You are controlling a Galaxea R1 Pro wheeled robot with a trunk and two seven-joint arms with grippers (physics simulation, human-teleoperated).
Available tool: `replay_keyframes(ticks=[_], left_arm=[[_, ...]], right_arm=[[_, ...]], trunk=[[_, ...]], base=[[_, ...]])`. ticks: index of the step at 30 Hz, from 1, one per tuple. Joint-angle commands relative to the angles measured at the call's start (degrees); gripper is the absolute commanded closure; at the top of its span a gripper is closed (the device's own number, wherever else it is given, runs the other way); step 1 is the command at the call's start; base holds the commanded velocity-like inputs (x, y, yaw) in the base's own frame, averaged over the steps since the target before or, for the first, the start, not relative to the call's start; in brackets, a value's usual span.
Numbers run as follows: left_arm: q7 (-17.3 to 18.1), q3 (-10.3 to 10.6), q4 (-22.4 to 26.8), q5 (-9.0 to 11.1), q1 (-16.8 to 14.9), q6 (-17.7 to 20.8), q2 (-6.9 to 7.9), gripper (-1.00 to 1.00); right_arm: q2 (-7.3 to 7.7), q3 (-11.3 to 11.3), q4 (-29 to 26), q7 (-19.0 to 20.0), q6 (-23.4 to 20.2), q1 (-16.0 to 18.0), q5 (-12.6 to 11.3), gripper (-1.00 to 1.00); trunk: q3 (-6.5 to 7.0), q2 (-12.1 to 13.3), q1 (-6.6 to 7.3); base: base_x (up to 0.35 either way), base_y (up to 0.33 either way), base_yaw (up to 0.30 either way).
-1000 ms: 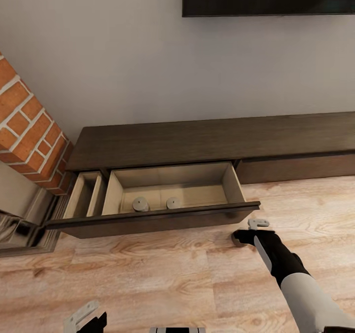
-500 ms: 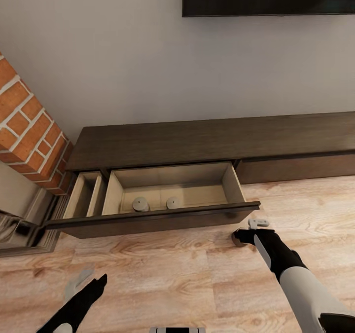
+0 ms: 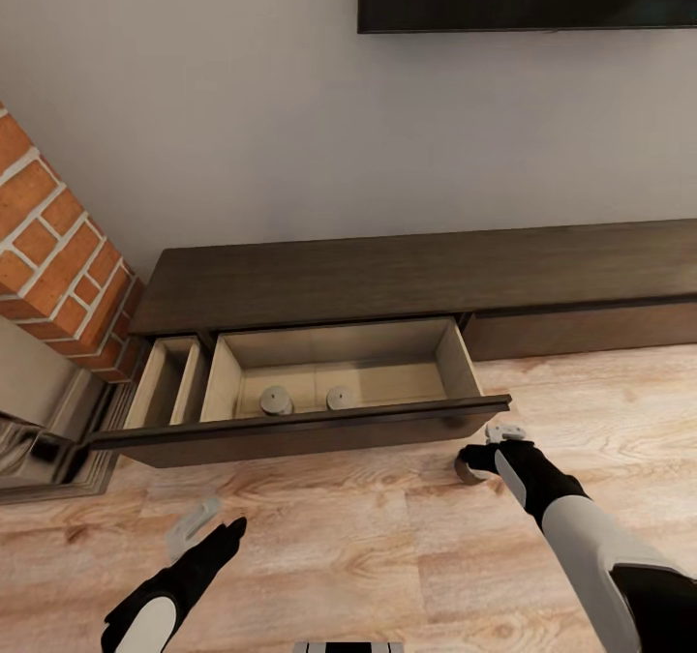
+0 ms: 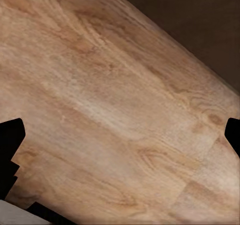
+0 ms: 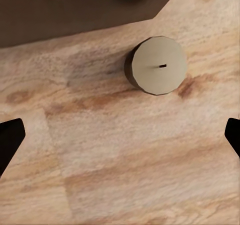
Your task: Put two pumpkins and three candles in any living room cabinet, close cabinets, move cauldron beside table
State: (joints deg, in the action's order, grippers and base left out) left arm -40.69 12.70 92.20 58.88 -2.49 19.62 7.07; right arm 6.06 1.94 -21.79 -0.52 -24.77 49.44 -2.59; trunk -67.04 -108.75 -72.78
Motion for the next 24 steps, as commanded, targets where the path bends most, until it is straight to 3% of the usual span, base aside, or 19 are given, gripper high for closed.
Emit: replay_keyframes(ticks=[1,8,12,24], left_arm=[[0.04,0.07,0.0,0.0,0.32,-0.01,-0.15,-1.0],[0.11,0.15,0.0,-0.02,0.65,-0.03,-0.21,-1.0],[0.12,0.19,-0.13,-0.43,1.27,-0.13,0.01,-1.0],[0.35,0.11,-0.34,-0.85,3.2,-0.13,0.45,-1.0]], right_arm=[[0.18,0.0,0.34,-0.04,0.25,0.25,-0.01,-1.0],[2.41,-0.08,1.24,0.16,0.67,1.03,0.25,-1.0],[2.98,-0.19,1.64,0.41,1.58,1.2,0.28,-1.0],[3.1,-0.5,1.91,0.76,1.85,1.22,0.2,-1.0]], trunk=[[0.0,0.0,0.0],[0.0,0.0,0.0],[0.0,0.0,0.0],[0.0,0.0,0.0]], base=[[0.0,0.0,0.0],[0.0,0.0,0.0],[0.0,0.0,0.0],[0.164,-0.139,0.0]])
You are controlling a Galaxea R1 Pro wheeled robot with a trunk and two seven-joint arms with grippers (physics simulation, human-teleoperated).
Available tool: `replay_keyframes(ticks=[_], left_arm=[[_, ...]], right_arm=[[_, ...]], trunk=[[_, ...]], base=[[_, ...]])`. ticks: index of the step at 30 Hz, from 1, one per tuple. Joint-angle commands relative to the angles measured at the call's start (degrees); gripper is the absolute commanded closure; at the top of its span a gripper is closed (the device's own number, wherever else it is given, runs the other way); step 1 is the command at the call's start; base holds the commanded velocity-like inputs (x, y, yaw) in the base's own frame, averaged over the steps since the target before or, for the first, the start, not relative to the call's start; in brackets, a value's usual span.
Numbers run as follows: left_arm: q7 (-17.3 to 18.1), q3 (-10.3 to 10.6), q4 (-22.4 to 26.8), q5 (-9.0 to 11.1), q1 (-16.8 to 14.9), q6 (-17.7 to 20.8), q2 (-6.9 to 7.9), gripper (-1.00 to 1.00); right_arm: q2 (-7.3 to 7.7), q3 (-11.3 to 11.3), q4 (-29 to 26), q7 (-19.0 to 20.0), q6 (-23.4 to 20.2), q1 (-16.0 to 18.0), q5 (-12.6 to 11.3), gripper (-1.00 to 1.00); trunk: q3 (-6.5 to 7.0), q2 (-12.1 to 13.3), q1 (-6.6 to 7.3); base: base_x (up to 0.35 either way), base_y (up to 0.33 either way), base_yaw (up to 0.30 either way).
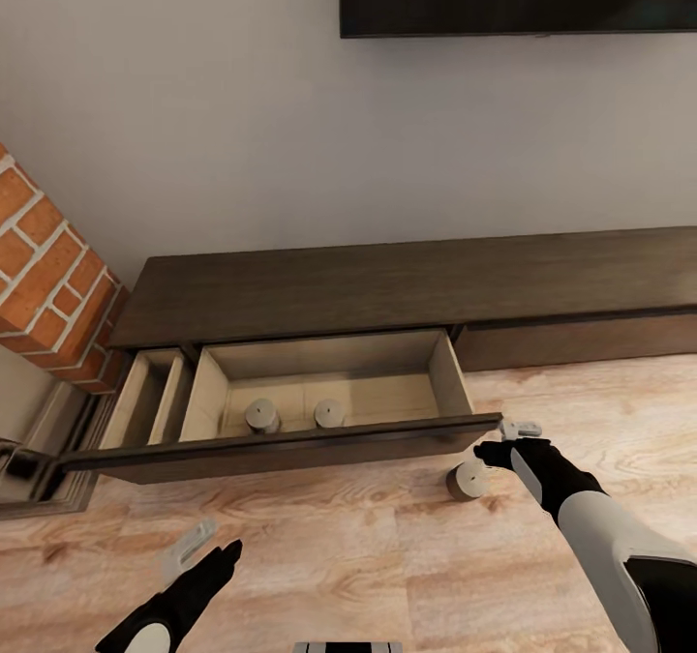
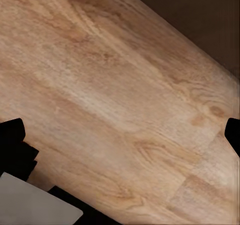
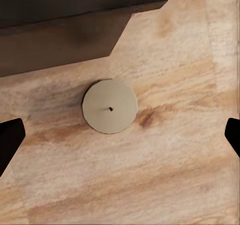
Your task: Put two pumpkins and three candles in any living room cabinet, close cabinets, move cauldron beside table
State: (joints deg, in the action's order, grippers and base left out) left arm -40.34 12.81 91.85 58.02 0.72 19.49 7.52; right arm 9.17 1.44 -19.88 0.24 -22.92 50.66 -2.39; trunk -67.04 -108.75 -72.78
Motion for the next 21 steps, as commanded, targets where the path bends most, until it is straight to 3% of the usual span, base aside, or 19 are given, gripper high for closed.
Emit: replay_keyframes(ticks=[1,10,17,21], left_arm=[[0.02,-0.05,0.0,0.0,0.02,-0.03,0.01,-1.0],[-0.21,-0.62,-0.1,-0.01,-0.03,0.05,-0.08,-1.0],[-0.44,-0.69,-0.12,-0.01,-0.17,0.23,-0.06,-1.0],[-0.5,-0.75,-0.07,-0.01,-0.15,0.21,-0.05,-1.0]], right_arm=[[0.0,-0.04,0.0,0.02,0.01,-0.02,-0.03,-1.0],[-0.39,-0.5,-0.05,0.59,0.02,-0.56,-0.12,-1.0],[-0.6,-5.17,0.01,2.33,-0.35,-0.94,-0.02,-1.0],[-0.63,-6.15,0.03,2.58,-0.48,-1.04,-0.04,-1.0]], trunk=[[0.0,0.0,0.0],[0.0,0.0,0.0],[0.0,0.0,0.0],[0.0,0.0,0.0]], base=[[0.232,-0.246,0.0],[0.098,-0.107,0.0],[0.011,-0.012,0.0],[0.002,-0.002,0.0]])
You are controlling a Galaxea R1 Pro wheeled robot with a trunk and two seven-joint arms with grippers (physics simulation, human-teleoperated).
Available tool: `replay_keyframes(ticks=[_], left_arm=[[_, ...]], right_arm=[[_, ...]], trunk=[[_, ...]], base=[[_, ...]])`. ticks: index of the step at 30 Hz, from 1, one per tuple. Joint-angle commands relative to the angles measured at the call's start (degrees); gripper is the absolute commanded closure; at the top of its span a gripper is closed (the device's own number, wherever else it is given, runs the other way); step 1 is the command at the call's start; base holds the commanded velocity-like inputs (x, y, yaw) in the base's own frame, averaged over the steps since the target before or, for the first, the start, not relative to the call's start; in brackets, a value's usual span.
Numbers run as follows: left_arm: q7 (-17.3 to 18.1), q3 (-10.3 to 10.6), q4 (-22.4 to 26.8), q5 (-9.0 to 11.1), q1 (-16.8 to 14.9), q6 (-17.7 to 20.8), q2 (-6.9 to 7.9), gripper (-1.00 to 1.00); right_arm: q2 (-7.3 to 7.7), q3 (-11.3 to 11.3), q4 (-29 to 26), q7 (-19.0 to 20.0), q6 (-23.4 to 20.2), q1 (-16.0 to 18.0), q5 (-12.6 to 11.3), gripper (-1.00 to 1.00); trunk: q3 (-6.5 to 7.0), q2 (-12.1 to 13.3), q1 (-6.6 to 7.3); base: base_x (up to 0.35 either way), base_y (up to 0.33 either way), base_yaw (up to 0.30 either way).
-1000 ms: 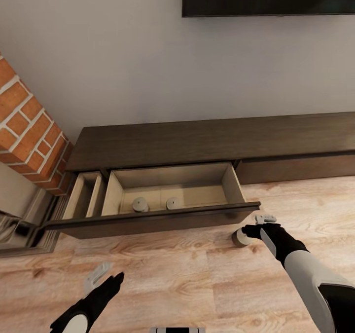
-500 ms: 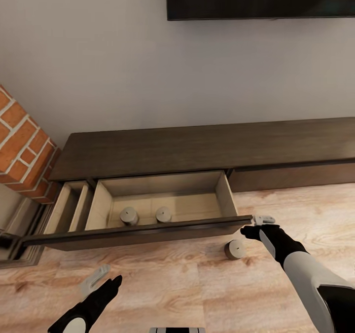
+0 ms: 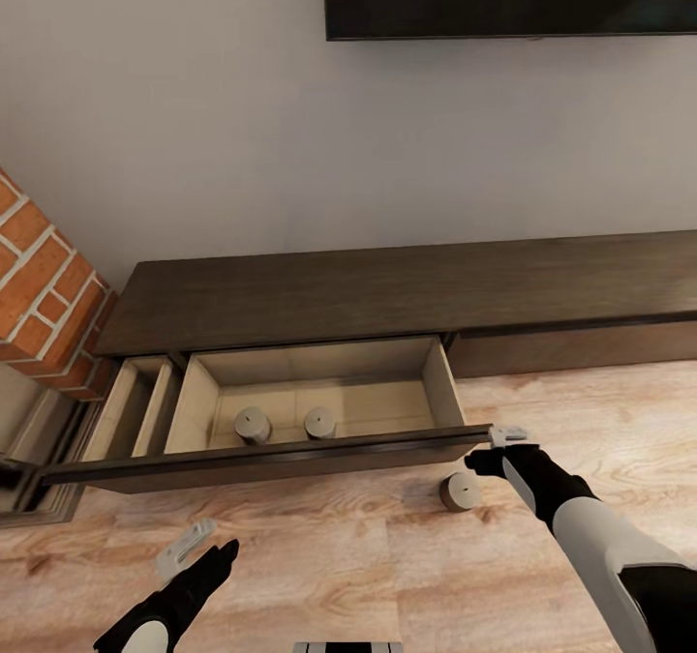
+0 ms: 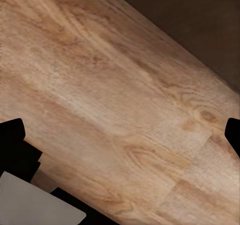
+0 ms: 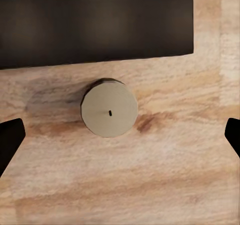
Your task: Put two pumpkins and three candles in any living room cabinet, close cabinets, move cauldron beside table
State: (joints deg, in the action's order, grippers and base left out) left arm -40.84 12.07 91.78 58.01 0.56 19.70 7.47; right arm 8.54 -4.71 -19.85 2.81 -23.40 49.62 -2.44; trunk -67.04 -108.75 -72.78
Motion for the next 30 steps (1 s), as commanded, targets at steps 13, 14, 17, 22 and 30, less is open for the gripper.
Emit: replay_keyframes(ticks=[13,14,17,22,30], left_arm=[[-0.11,-0.19,-0.02,0.0,0.05,-0.01,0.0,-1.0],[-0.11,-0.2,-0.02,0.0,0.05,-0.01,0.0,-1.0],[-0.11,-0.18,-0.02,0.0,0.0,0.01,0.0,-1.0],[-0.22,0.23,-0.08,-0.26,0.12,0.0,0.05,-1.0],[-0.16,0.51,-0.05,-2.92,0.22,-0.06,-0.17,-1.0]], right_arm=[[-0.03,-0.32,1.51,0.25,-0.31,0.02,-0.21,-1.0],[-0.02,-0.27,1.75,0.25,-0.3,0.03,-0.34,-1.0],[-0.02,-0.28,1.87,0.26,-0.2,0.02,-0.5,-1.0],[-0.01,-0.3,1.89,0.24,0.4,-0.08,-0.68,-1.0],[-0.09,-0.3,1.51,0.19,2.46,-0.84,-0.78,-1.0]], trunk=[[0.0,0.0,0.0],[0.0,0.0,0.0],[0.0,0.0,0.0],[0.0,0.0,0.0],[0.0,0.0,0.0]], base=[[0.0,0.0,0.0],[0.0,0.0,0.0],[0.0,0.0,0.0],[0.0,0.0,0.0],[-0.01,0.0,0.0]])
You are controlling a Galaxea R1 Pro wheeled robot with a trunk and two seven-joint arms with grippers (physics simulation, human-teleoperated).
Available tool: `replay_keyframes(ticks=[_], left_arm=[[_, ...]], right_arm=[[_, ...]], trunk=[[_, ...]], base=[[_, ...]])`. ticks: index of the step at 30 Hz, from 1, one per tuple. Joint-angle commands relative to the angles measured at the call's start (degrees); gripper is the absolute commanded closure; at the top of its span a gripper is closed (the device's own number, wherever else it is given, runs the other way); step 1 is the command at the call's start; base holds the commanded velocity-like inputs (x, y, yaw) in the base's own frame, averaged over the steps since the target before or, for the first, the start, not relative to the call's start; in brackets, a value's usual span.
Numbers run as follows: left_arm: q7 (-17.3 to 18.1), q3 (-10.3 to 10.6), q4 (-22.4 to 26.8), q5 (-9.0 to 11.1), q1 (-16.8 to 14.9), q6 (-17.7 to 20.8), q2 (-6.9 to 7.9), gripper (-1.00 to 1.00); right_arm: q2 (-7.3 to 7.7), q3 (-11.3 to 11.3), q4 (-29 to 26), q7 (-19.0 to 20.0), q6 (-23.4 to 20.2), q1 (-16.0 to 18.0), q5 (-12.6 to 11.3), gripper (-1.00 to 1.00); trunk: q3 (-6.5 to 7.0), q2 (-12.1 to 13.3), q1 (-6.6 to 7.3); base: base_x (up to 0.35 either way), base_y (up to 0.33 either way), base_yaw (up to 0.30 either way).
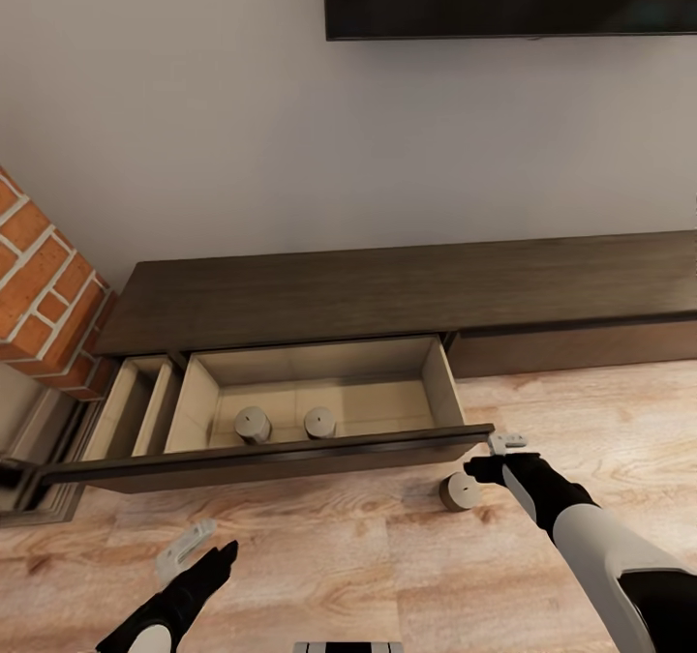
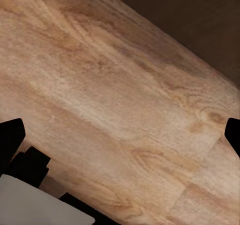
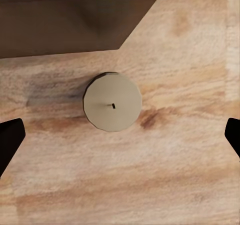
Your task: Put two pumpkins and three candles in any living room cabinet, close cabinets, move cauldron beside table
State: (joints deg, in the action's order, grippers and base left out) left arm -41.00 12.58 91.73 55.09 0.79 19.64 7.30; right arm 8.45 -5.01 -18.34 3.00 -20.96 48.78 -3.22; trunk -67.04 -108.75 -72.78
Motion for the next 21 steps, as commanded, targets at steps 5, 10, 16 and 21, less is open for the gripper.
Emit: replay_keyframes(ticks=[5,10,16,21], left_arm=[[0.03,-0.48,-0.03,-0.32,0.0,0.17,-0.26,-1.0],[0.04,-0.64,-0.03,-0.17,-0.05,0.21,-0.33,-1.0],[-0.01,-0.68,-0.04,-0.04,-0.07,0.29,-0.35,-1.0],[-0.03,-0.65,-0.05,0.01,-0.14,0.34,-0.38,-1.0]], right_arm=[[-0.01,-0.03,0.15,-0.01,1.68,-0.15,-0.02,-1.0],[-0.05,-0.07,0.3,0.0,2.44,-0.19,-0.03,-1.0],[-0.09,-0.04,0.57,0.06,6.27,-0.42,0.01,-1.0],[-0.22,-0.06,0.94,0.07,9.69,-1.23,0.05,-1.0]], trunk=[[0.0,0.0,0.0],[0.0,0.0,0.0],[0.0,0.0,0.0],[-0.18,-0.4,-0.22]], base=[[-0.16,-0.041,0.0],[-0.087,-0.022,0.0],[-0.022,-0.006,0.0],[-0.004,-0.001,0.0]])
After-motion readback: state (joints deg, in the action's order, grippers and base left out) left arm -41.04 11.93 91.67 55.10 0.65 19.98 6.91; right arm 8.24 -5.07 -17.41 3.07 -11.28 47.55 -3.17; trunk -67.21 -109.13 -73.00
